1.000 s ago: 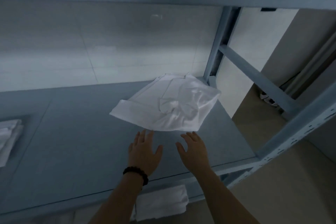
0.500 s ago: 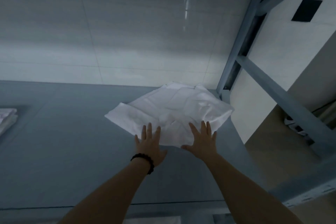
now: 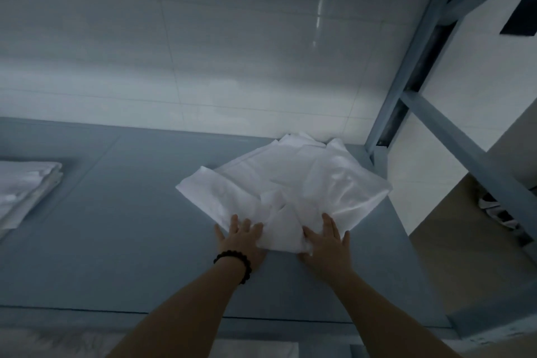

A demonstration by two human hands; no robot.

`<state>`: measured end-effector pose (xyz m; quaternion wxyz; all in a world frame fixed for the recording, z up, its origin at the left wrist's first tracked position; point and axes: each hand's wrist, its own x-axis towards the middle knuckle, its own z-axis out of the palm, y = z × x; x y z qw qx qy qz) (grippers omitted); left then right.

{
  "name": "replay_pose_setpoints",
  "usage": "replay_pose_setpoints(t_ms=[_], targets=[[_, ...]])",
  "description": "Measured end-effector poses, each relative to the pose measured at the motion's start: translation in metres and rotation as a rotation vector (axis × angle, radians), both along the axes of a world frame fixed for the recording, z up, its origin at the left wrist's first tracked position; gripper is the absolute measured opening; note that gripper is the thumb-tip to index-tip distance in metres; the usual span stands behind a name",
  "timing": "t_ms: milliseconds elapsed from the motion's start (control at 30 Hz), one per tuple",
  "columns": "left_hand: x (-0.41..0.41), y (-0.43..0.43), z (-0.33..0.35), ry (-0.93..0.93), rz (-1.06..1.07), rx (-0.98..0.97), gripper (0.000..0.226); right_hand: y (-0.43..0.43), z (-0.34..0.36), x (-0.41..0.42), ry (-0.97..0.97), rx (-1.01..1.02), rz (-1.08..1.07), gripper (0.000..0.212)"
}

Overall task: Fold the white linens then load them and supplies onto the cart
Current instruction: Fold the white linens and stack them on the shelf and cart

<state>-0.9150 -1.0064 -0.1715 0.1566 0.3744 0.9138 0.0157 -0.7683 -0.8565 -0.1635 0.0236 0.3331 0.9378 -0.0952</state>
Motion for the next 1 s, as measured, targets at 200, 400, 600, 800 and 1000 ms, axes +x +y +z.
replay_pose_setpoints(t_ms=[200,400,600,800,1000], targets=[[0.01,-0.065,0.014,-0.01,0.037,-0.18,0.073,-0.061,-0.009,0.006,-0.064,-0.044,0.059,0.066],[-0.002,-0.142,0.015,0.016,0.082,-0.242,0.071,-0.141,-0.013,-0.003,-0.075,-0.068,0.12,0.071],[-0.045,-0.219,0.009,0.026,0.116,-0.244,0.073,-0.237,-0.013,-0.038,-0.052,-0.13,0.087,0.069],[-0.108,-0.289,0.007,0.027,0.112,-0.243,0.077,-0.327,-0.008,-0.093,-0.027,-0.152,0.053,0.065],[-0.164,-0.336,0.008,0.032,0.056,-0.253,0.088,-0.38,-0.008,-0.13,-0.023,-0.178,0.044,0.062]])
